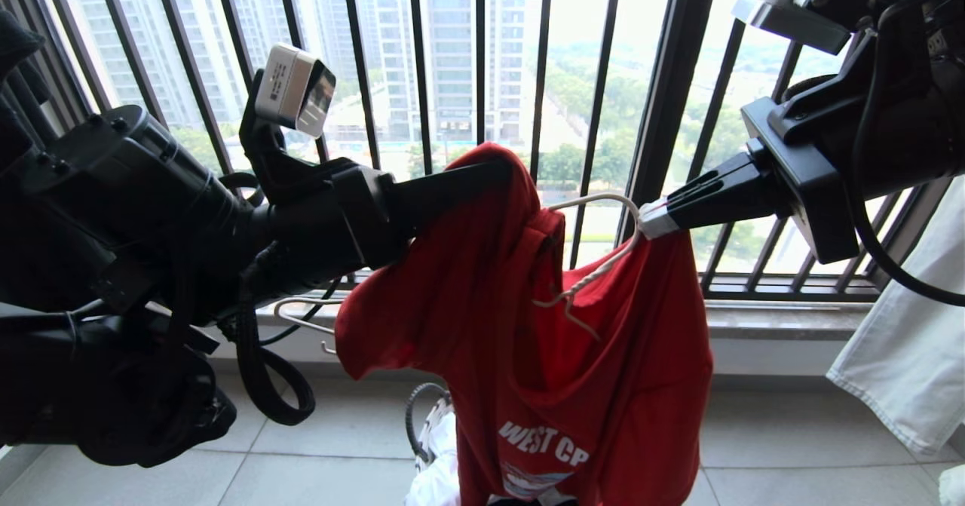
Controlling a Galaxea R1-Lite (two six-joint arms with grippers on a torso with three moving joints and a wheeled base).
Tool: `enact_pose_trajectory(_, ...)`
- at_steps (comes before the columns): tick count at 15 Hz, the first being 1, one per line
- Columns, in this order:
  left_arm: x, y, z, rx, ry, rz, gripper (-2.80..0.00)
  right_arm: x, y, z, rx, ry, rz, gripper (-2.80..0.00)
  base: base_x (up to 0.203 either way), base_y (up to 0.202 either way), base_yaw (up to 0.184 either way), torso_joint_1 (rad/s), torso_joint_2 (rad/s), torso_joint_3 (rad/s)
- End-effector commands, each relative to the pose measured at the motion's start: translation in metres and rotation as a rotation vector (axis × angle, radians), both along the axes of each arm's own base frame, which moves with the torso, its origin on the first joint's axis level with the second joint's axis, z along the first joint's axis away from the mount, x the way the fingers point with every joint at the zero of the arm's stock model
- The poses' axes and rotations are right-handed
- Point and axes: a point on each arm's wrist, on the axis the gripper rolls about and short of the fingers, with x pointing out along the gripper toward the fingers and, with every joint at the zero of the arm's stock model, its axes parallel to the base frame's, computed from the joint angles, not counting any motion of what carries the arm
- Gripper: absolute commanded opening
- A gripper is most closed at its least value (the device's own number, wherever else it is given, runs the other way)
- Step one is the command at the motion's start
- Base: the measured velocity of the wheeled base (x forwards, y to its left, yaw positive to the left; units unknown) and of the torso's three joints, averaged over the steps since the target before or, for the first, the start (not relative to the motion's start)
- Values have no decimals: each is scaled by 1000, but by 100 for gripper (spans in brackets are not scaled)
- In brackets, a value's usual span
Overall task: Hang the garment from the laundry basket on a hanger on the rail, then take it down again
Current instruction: Hang the clothes on the clothes rack
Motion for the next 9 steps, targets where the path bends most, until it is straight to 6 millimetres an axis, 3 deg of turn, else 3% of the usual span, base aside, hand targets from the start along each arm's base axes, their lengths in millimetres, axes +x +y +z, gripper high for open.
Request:
enact_pose_trajectory(1, 14, -1, -6, 8, 13, 18, -280, 13, 4, -8, -14, 20, -5, -280, 0, 0, 0, 0, 0, 0)
enact_pose_trajectory(9, 82, -3, -42, 46, 79, 104, -280, 73, 1, -39, -22, 33, -92, -280, 0, 0, 0, 0, 0, 0)
